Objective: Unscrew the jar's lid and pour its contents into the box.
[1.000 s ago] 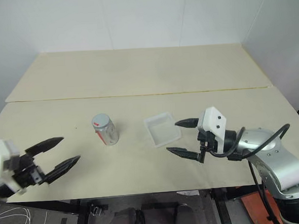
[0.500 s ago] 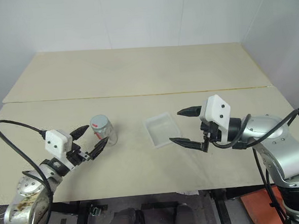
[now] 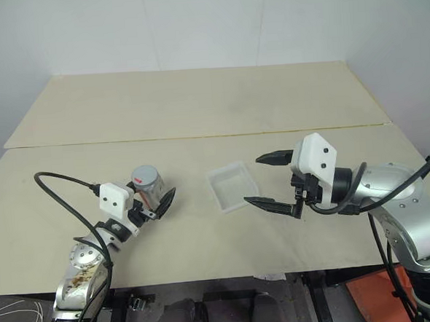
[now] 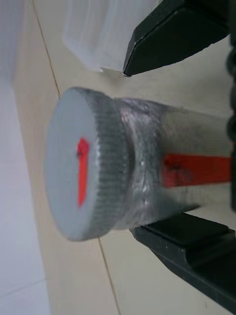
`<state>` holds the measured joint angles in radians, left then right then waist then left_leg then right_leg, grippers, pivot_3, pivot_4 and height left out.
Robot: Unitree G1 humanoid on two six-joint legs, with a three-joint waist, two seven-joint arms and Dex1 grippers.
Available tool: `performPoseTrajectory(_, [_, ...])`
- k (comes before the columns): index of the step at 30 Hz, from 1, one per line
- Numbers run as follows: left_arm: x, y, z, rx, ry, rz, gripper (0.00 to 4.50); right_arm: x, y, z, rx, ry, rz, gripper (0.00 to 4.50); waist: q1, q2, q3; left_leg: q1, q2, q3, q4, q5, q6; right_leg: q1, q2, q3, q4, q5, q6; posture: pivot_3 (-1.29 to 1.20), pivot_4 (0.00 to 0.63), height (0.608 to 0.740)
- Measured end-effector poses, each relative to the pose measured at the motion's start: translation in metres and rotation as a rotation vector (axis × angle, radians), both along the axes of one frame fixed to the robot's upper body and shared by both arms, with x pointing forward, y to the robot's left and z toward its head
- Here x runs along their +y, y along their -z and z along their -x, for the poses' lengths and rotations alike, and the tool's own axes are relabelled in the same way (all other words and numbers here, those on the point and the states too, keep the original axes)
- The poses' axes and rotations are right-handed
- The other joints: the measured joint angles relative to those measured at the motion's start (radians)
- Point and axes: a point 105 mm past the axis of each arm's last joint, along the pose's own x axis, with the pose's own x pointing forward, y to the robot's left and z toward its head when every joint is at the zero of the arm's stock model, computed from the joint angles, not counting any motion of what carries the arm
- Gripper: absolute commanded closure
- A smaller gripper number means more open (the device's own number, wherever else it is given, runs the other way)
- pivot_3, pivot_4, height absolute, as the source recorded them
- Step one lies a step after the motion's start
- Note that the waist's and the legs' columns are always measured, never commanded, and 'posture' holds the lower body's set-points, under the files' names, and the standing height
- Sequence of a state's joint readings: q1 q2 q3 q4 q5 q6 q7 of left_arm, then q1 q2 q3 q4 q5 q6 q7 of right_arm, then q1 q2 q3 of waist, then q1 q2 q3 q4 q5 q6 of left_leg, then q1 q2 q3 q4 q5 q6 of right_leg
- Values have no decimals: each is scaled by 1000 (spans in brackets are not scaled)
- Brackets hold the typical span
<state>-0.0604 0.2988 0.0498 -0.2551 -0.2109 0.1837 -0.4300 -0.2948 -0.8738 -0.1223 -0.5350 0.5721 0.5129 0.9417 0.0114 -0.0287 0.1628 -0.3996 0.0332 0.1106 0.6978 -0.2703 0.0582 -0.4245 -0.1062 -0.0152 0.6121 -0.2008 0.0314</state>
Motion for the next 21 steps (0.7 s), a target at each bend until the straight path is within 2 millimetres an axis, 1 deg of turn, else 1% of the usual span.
performPoseTrajectory(2, [-1,-1,-3,-4,-13,14,1185,-1,-2,0,-8,6,1,0,0,0,0,0,0,0,0,0,0,0,0,0,0,0,0,0,150,740])
performPoseTrajectory(6, [3,1,-7,2,-45,18,2548,-1,-3,1,-12,6,2,0,0,0,0,0,0,0,0,0,0,0,0,0,0,0,0,0,150,740])
performPoseTrajectory(13, [3,-1,-9,6,-42,17,2569,1,-3,3,-12,5,5,0,0,0,0,0,0,0,0,0,0,0,0,0,0,0,0,0,150,740])
performPoseTrajectory(16, [4,-9,-12,11,6,8,2569,5,-7,3,-27,-2,-12,0,0,0,0,0,0,0,1,0,0,0,0,0,1,0,0,0,150,740])
performPoseTrajectory(18, [2,-19,-14,23,106,-6,2569,12,-14,0,-42,-19,-45,0,-3,0,0,0,0,0,1,0,0,0,0,0,1,0,0,0,150,740])
performPoseTrajectory(21, [-10,-55,-15,0,330,-22,2569,28,-32,-8,-54,-58,-126,0,-6,0,0,0,0,0,2,1,-1,-1,1,-1,2,0,0,0,150,740])
